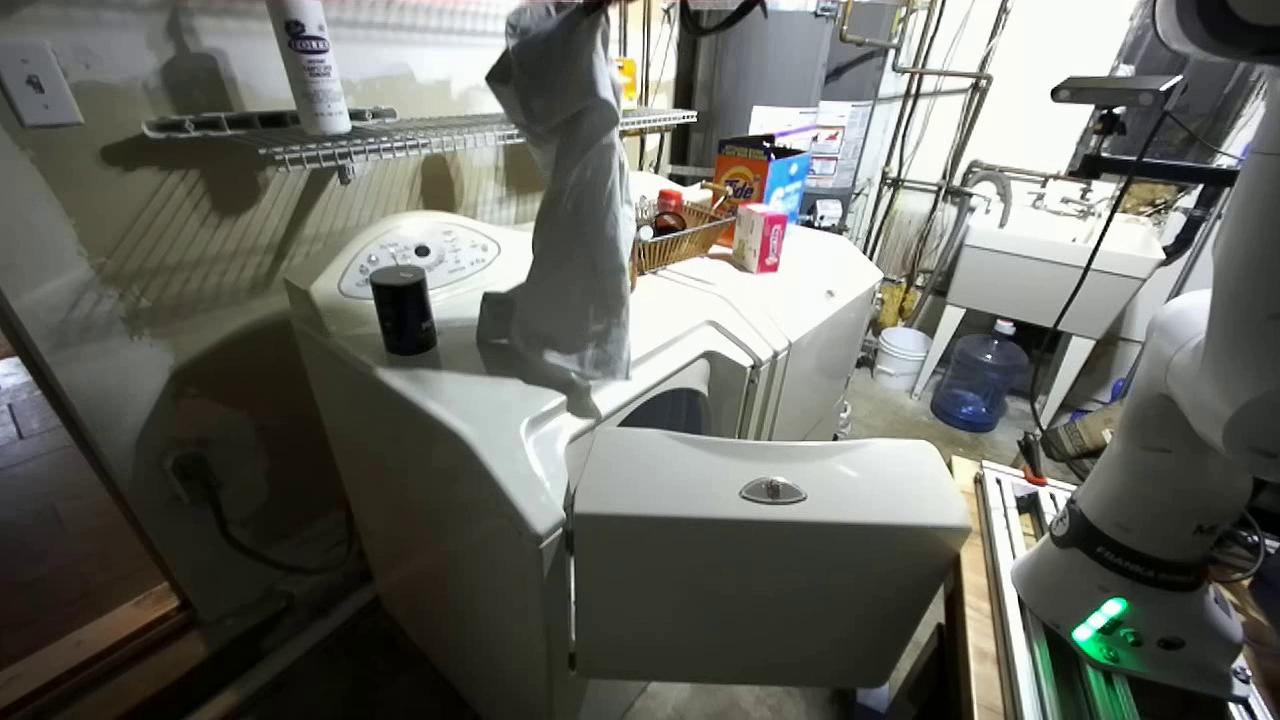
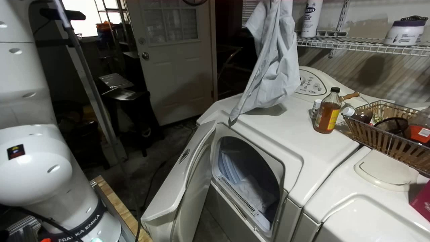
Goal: Put the item of clothing on top of the washing machine on the left inside the machine.
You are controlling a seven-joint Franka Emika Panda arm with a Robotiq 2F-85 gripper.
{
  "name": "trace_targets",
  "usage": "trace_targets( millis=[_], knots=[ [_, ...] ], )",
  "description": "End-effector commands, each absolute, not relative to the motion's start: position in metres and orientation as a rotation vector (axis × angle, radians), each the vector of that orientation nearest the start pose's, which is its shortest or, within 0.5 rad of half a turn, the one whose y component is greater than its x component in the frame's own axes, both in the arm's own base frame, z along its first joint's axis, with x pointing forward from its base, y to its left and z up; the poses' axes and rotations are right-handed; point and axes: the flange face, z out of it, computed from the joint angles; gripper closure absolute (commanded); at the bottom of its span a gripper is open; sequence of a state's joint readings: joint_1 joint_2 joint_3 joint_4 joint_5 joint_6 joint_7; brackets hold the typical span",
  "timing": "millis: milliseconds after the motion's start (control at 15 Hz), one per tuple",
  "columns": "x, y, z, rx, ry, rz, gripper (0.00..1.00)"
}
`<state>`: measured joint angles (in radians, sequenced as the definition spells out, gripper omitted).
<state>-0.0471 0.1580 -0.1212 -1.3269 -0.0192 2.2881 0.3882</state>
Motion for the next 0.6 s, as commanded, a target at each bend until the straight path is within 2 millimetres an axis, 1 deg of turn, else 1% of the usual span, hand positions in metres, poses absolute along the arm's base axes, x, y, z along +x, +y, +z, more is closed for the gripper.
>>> trace_targets(
  millis=[0, 133, 200, 267, 400, 467, 533],
  knots=[
    [0.617, -0.095, 0.805, -2.629, 0.766, -1.502, 0.99],
    [0.619, -0.097, 0.821, -2.579, 0.766, -1.657, 0.99],
    [0.627, -0.099, 0.818, -2.555, 0.768, -1.730, 0.99],
    [0.635, -0.104, 0.801, -2.547, 0.765, -1.771, 0.99],
    [0.661, -0.115, 0.751, -2.550, 0.745, -1.819, 0.99],
    [0.671, -0.118, 0.730, -2.565, 0.736, -1.815, 0.99],
    [0.683, -0.121, 0.703, -2.580, 0.730, -1.794, 0.99]
  ],
)
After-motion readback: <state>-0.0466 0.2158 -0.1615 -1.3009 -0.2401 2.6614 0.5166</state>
